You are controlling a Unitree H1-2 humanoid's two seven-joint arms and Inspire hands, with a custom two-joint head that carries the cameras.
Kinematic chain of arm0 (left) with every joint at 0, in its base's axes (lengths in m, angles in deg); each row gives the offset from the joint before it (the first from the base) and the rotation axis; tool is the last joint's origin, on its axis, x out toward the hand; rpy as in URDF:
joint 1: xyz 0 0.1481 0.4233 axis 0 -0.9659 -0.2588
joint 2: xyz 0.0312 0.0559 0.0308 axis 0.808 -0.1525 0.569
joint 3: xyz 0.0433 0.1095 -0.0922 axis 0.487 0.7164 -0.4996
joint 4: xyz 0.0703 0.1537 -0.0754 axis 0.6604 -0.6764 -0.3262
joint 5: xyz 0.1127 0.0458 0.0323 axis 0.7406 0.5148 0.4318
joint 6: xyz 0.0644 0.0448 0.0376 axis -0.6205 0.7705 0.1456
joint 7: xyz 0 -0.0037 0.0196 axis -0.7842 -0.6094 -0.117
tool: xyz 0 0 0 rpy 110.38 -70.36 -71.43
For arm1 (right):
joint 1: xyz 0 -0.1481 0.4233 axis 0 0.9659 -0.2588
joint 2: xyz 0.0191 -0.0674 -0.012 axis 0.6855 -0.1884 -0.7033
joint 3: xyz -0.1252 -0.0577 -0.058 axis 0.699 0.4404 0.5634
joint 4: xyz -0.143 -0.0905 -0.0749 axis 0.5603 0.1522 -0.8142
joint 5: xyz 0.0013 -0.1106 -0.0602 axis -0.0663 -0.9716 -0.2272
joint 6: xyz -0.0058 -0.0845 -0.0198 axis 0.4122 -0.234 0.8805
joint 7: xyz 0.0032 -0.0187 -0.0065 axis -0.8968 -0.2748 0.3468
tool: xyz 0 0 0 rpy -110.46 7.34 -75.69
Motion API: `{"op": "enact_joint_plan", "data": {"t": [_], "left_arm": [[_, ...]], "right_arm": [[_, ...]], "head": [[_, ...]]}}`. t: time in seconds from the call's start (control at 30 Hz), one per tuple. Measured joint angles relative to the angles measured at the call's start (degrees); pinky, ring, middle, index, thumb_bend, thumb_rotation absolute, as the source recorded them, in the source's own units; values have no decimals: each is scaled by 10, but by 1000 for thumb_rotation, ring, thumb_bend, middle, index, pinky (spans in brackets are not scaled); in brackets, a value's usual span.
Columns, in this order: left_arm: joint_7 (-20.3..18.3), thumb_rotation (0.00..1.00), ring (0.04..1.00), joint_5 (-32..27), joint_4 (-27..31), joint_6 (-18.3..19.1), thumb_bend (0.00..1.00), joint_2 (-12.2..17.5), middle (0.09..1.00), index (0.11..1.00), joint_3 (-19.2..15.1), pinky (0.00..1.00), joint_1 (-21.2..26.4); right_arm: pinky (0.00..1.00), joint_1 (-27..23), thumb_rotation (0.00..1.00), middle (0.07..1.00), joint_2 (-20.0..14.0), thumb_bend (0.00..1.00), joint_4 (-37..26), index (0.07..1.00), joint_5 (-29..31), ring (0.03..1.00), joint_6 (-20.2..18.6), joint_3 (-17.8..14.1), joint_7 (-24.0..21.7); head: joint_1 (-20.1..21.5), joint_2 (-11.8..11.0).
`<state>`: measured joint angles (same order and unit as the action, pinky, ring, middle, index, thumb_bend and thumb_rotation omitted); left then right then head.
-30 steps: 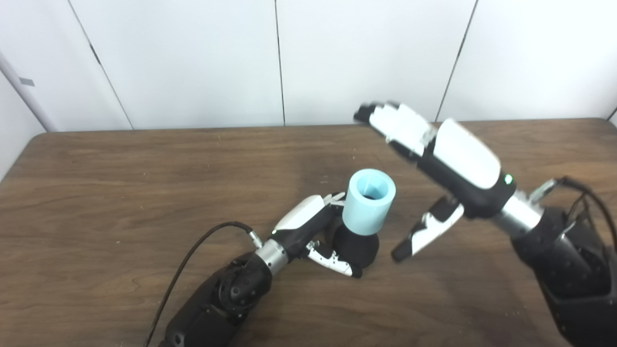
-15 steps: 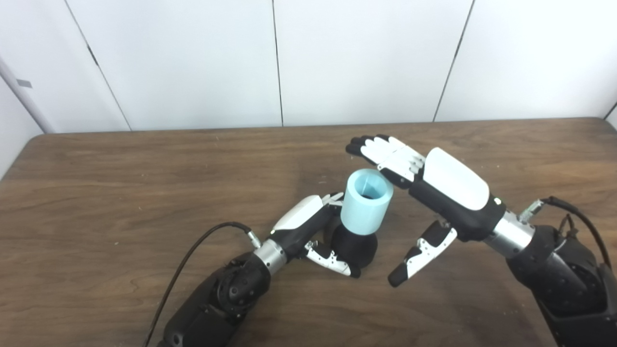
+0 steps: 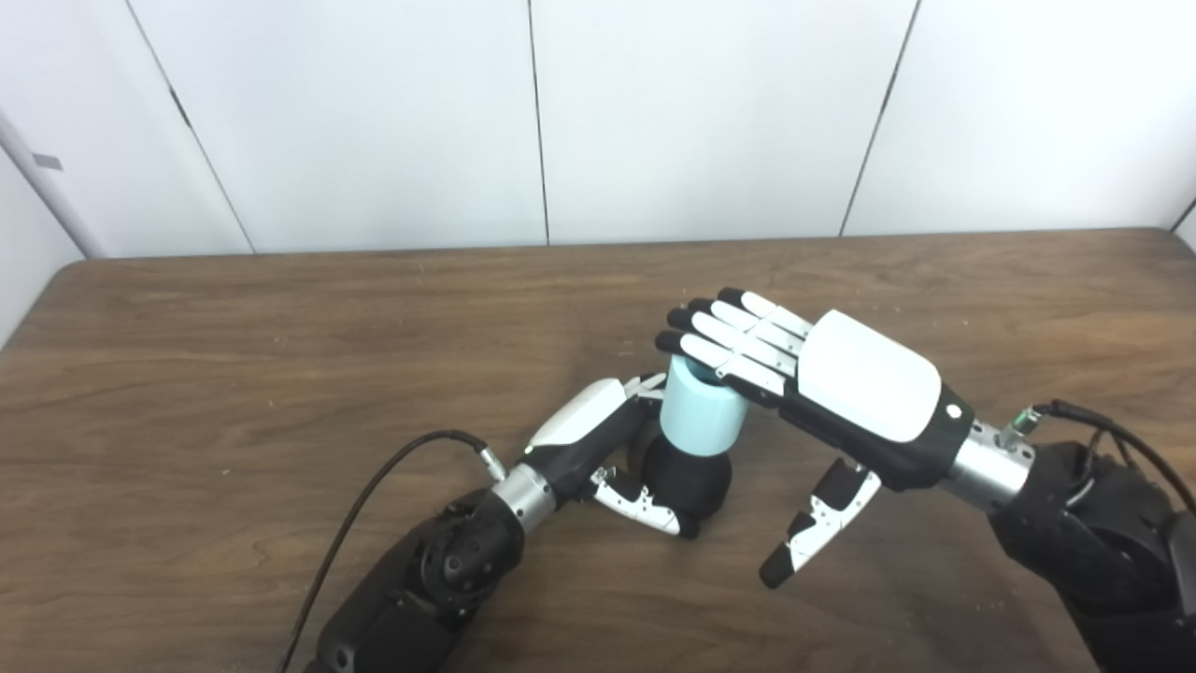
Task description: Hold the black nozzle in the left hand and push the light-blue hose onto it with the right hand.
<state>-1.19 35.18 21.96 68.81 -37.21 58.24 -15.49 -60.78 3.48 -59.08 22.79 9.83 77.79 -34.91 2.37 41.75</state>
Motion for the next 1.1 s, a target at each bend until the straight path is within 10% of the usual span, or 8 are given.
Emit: {"op": "enact_joint_plan", "data": {"t": [1.1], "left_arm": [[0,63,986,-3,0,0,521,0,812,480,0,1000,0]], "right_arm": [[1000,-64,737,1000,-55,839,-20,915,10,1000,-11,54,-64]], "head": [[1,3]]}}
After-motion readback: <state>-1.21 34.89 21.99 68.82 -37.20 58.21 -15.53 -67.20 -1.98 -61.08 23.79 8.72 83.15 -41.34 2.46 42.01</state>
